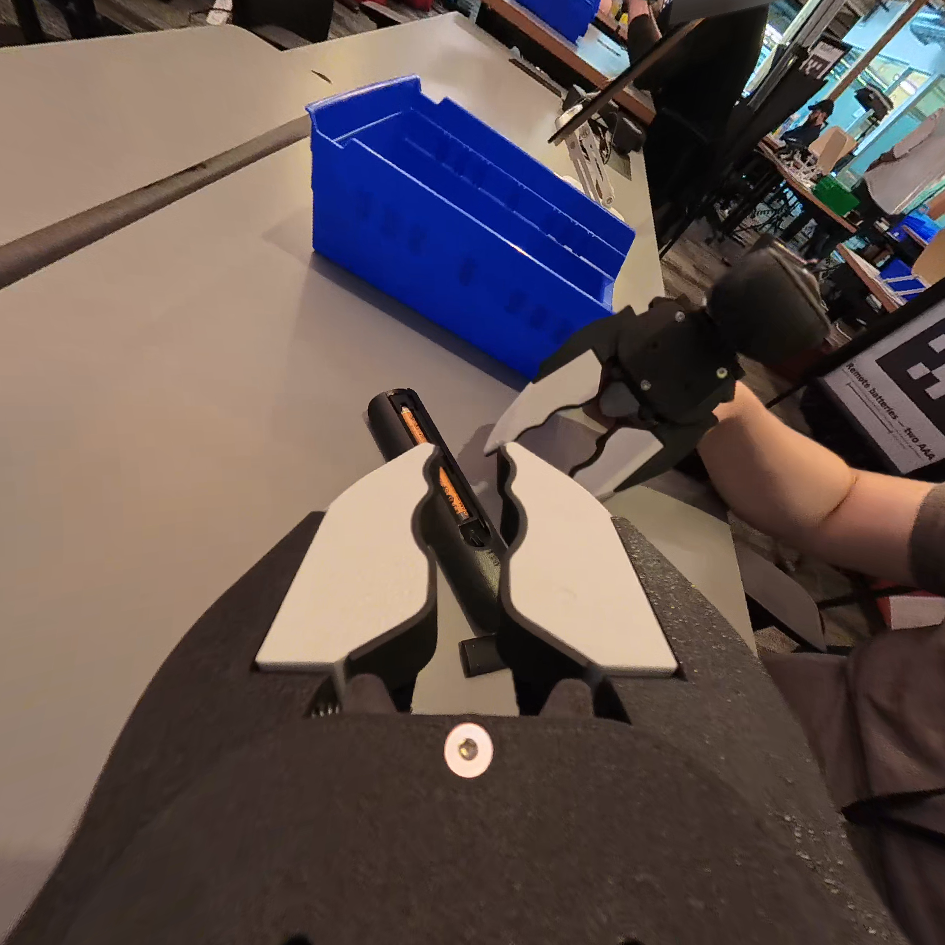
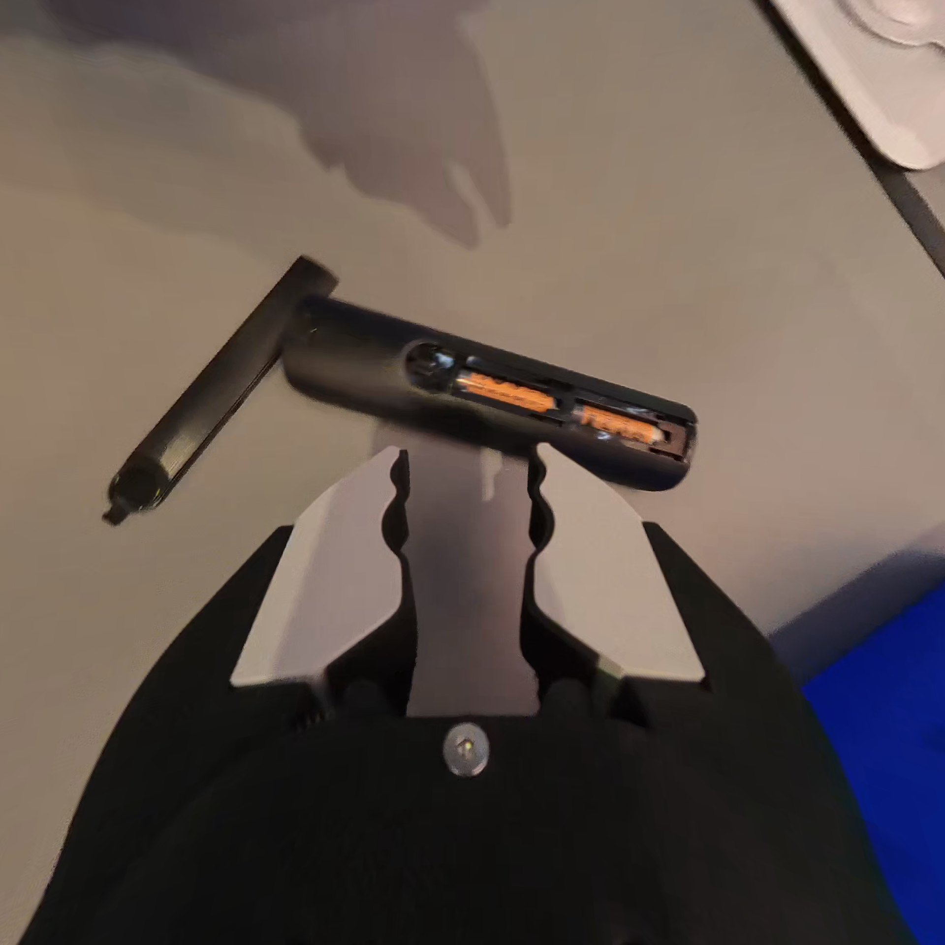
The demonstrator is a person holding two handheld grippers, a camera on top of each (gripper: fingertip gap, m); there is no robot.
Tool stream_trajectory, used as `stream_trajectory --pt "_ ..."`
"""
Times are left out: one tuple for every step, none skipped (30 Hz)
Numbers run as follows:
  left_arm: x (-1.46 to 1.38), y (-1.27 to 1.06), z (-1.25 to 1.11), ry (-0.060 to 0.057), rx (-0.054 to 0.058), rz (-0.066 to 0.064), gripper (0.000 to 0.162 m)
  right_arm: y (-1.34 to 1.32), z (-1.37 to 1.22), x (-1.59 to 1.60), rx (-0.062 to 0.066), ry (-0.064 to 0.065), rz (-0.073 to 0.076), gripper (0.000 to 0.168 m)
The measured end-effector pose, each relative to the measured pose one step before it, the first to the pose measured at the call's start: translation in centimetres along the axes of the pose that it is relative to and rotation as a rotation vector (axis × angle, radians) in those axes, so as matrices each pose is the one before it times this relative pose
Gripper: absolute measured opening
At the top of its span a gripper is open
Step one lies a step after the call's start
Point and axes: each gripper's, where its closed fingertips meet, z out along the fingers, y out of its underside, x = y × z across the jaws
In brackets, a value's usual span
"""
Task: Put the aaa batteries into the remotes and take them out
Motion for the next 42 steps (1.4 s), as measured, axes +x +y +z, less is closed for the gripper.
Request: stream_trajectory --pt "0.004 -0.081 -0.153 0.0043 0.0056 0.0048 0.021 -0.143 0.124 -0.246 -0.0157 0.0036 -0.0514 0.048" --pt "-0.099 0.019 -0.135 -0.0011 0.0002 0.0013 0.022 -0.195 0.178 0.009 -0.0170 0.0183 -0.0624 0.051" --pt "-0.240 0.068 -0.102 -0.0104 -0.0024 -0.0058 0.023 -0.181 0.251 0.077 -0.0157 0.0136 -0.0715 0.056" --pt "-0.220 0.022 -0.106 -0.0093 0.0012 -0.0073 0.025 -0.189 0.331 -0.011 -0.0085 -0.0065 -0.0661 0.057" --pt "-0.077 -0.118 -0.147 -0.0025 0.0064 -0.0077 0.026 -0.300 0.400 -0.285 0.0048 -0.0380 -0.0519 0.058" --pt "-0.032 -0.258 -0.220 -0.0022 0.0115 -0.0063 0.026 -0.420 0.404 -0.599 0.0146 -0.0670 -0.0402 0.060" --pt "0.095 -0.363 -0.290 0.0018 0.0140 -0.0033 0.026 -0.404 0.394 -0.424 0.0076 -0.0596 -0.0359 0.063" --pt "0.170 -0.423 -0.366 0.0019 0.0153 -0.0005 0.026 -0.249 0.399 -0.162 -0.0100 -0.0442 -0.0392 0.065" --pt "0.094 -0.463 -0.419 -0.0048 0.0158 0.0040 0.027 -0.101 0.380 -0.130 -0.0255 -0.0449 -0.0395 0.068" --pt "0.072 -0.500 -0.467 -0.0072 0.0188 0.0080 0.027 -0.082 0.353 0.117 -0.0289 -0.0317 -0.0357 0.069" --pt "0.043 -0.451 -0.493 -0.0062 0.0154 0.0071 0.027 -0.076 0.347 0.189 -0.0223 -0.0294 -0.0341 0.070" --pt "0.033 -0.409 -0.492 -0.0043 0.0118 0.0049 0.027 0.087 0.411 0.141 -0.0207 -0.0374 -0.0244 0.070" --pt "-0.001 -0.404 -0.510 -0.0036 0.0121 0.0022 0.028 0.119 0.377 0.101 -0.0124 -0.0457 -0.0048 0.069" --pt "-0.081 -0.428 -0.522 -0.0061 0.0147 0.0001 0.028 0.039 0.276 -0.026 -0.0017 -0.0538 0.0078 0.066" --pt "-0.095 -0.457 -0.544 -0.0054 0.0173 -0.0008 0.028 0.029 0.195 0.024 -0.0010 -0.0470 0.0112 0.066" --pt "-0.069 -0.454 -0.549 -0.0033 0.0155 -0.0036 0.028 0.010 0.119 0.170 -0.0001 -0.0323 0.0141 0.066" --pt "-0.037 -0.480 -0.553 -0.0011 0.0173 -0.0037 0.028 -0.088 0.043 0.489 0.0067 -0.0054 0.0114 0.063" --pt "-0.006 -0.525 -0.549 0.0000 0.0224 -0.0017 0.028 -0.198 0.028 0.575 0.0137 0.0048 0.0106 0.057" --pt "-0.002 -0.516 -0.513 -0.0018 0.0219 -0.0006 0.028 -0.232 0.051 0.578 0.0111 0.0087 0.0178 0.054" --pt "-0.012 -0.445 -0.451 -0.0020 0.0165 0.0007 0.028 -0.262 0.064 0.560 0.0090 0.0119 0.0253 0.053" --pt "-0.036 -0.367 -0.394 -0.0033 0.0116 0.0000 0.028 -0.284 0.075 0.375 0.0097 0.0034 0.0281 0.051" --pt "-0.100 -0.291 -0.355 -0.0076 0.0108 -0.0024 0.028 -0.285 0.041 0.393 0.0128 0.0103 0.0255 0.050" --pt "-0.089 -0.232 -0.280 -0.0052 0.0109 -0.0032 0.028 -0.304 -0.038 0.414 0.0200 0.0155 0.0226 0.050" --pt "-0.070 -0.192 -0.216 -0.0024 0.0113 -0.0035 0.028 -0.302 -0.152 0.339 0.0253 0.0138 0.0200 0.049" --pt "-0.180 -0.107 -0.161 -0.0071 0.0097 -0.0068 0.028 -0.315 -0.288 0.387 0.0261 0.0194 0.0217 0.049" --pt "-0.198 -0.001 -0.076 -0.0060 0.0045 -0.0049 0.029 -0.382 -0.445 0.450 0.0302 0.0258 0.0254 0.049" --pt "-0.213 0.108 0.001 -0.0061 -0.0015 -0.0049 0.032 -0.508 -0.582 0.392 0.0400 0.0228 0.0299 0.049" --pt "-0.189 0.137 0.107 -0.0041 -0.0017 -0.0050 0.038 -0.608 -0.656 0.361 0.0493 0.0209 0.0393 0.049" --pt "-0.070 0.172 0.225 0.0046 -0.0004 0.0020 0.044 -0.671 -0.675 0.284 0.0557 0.0170 0.0460 0.049" --pt "-0.098 0.289 0.343 0.0022 -0.0029 0.0065 0.049 -0.683 -0.677 0.130 0.0586 0.0082 0.0435 0.049" --pt "-0.133 0.370 0.434 -0.0002 -0.0058 0.0090 0.054 -0.670 -0.654 0.050 0.0610 0.0053 0.0392 0.049" --pt "-0.056 0.480 0.553 0.0037 -0.0063 0.0134 0.057 -0.678 -0.597 0.035 0.0642 0.0026 0.0372 0.049" --pt "0.048 0.607 0.665 0.0079 -0.0104 0.0111 0.062 -0.584 -0.533 -0.005 0.0599 -0.0024 0.0354 0.049" --pt "0.296 0.709 0.731 0.0219 -0.0175 0.0067 0.065 -0.446 -0.479 0.013 0.0512 -0.0026 0.0324 0.049" --pt "0.456 0.763 0.697 0.0256 -0.0294 -0.0059 0.066 -0.314 -0.427 0.071 0.0459 0.0019 0.0270 0.049" --pt "0.334 0.703 0.643 0.0062 -0.0335 -0.0209 0.066 -0.181 -0.407 0.176 0.0400 0.0087 0.0213 0.049" --pt "0.575 0.414 0.615 0.0091 -0.0154 -0.0335 0.065 -0.062 -0.378 0.205 0.0325 0.0113 0.0181 0.049" --pt "1.057 0.167 0.596 0.0351 -0.0009 -0.0276 0.064 -0.008 -0.350 0.085 0.0288 0.0049 0.0146 0.049" --pt "1.225 0.045 0.608 0.0457 0.0076 0.0004 0.062 -0.050 -0.338 -0.056 0.0311 -0.0034 0.0142 0.049" --pt "0.517 0.344 0.602 0.0031 -0.0118 0.0223 0.062 -0.073 -0.293 -0.192 0.0308 -0.0135 0.0168 0.049" --pt "-0.210 0.675 0.515 -0.0323 -0.0416 0.0563 0.064 -0.038 -0.249 -0.355 0.0233 -0.0255 0.0137 0.049" --pt "-0.689 0.758 0.394 -0.0554 -0.0499 0.0802 0.069 0.037 -0.185 -0.457 0.0116 -0.0310 0.0073 0.049"
